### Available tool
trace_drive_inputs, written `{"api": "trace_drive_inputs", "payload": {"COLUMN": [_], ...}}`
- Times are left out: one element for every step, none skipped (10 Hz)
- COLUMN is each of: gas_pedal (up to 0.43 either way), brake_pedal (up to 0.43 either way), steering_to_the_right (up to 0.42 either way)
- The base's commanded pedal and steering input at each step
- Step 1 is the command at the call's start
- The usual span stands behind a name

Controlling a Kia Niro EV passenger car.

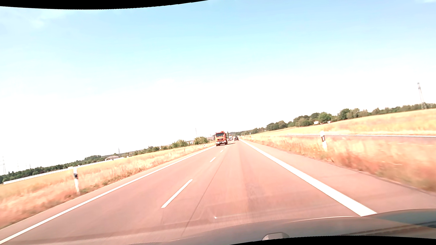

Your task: Follow the waypoints while adhering to traffic rules and regulations

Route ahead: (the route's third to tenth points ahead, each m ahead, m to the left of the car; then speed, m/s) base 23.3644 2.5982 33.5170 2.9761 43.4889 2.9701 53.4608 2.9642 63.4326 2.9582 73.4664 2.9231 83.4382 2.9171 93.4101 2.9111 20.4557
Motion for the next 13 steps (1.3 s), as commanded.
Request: {"api": "trace_drive_inputs", "payload": {"gas_pedal": [0.059,0.020,0.000,0.000,0.000,0.000,0.000,0.000,0.000,0.000,0.000,0.000,0.000], "brake_pedal": [0.000,0.000,0.000,0.000,0.000,0.000,0.000,0.000,0.000,0.000,0.000,0.000,0.000], "steering_to_the_right": [-0.005,-0.005,-0.005,-0.005,-0.005,-0.005,-0.005,-0.005,-0.005,-0.005,-0.005,-0.005,-0.005]}}
